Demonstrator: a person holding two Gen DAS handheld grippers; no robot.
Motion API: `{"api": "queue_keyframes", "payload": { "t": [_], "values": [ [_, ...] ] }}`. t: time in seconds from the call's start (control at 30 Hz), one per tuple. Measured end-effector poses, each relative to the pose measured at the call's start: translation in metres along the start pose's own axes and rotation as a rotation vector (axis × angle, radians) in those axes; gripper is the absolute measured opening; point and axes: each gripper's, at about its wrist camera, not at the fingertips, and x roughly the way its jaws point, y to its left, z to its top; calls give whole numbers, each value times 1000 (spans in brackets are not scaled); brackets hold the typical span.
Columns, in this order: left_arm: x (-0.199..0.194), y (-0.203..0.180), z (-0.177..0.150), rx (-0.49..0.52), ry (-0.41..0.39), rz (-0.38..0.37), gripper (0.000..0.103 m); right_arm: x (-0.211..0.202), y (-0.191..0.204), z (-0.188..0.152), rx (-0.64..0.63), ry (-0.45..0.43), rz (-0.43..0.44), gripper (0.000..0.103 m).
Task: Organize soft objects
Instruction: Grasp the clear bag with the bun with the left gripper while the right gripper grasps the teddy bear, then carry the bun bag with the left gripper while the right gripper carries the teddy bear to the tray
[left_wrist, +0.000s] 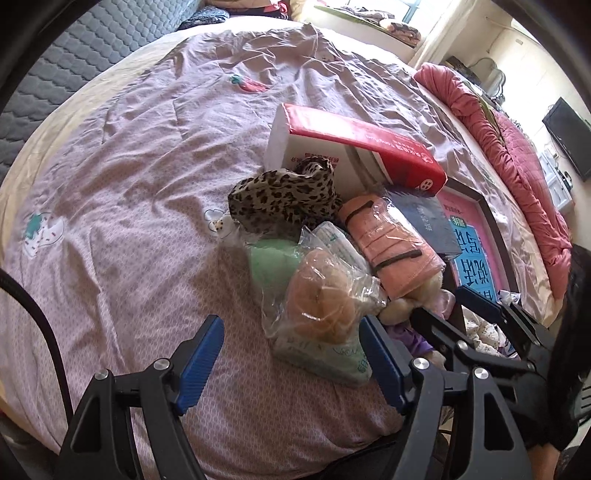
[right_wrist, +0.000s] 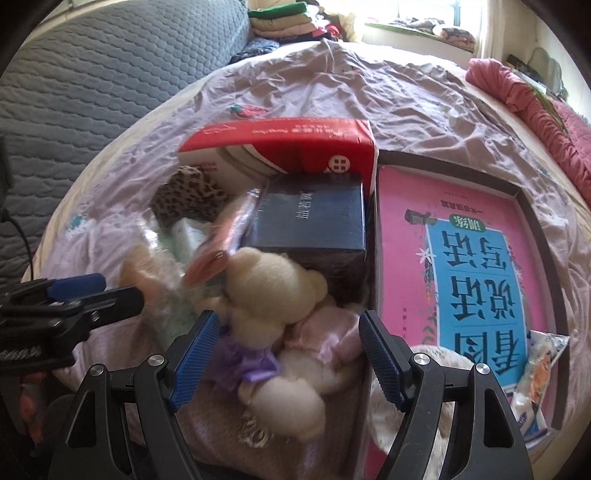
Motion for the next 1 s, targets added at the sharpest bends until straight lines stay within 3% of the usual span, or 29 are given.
{"api": "queue_keyframes", "payload": {
  "t": [0.27, 0.33, 0.47, 0.7, 0.8, 1.0],
  "values": [
    [9, 4, 6, -7, 15, -35, 75, 15, -3, 11, 30, -14, 84, 78],
    [11, 3, 7, -6, 19, -45, 74, 20, -4, 12, 53, -4, 122, 67],
    [14, 0, 7, -7, 23, -67, 64, 23, -3, 10, 55, 5, 155, 58],
    [14, -7, 4, 1, 20, -118, 47, 6, -11, 9, 88, -38, 185, 56],
    [9, -3, 3, -26, 6, -150, 45, -6, -13, 9, 96, -67, 194, 56],
    [-13, -1, 2, -33, -36, -145, 45, -30, -18, 12, 110, -131, 199, 56]
  ]
}}
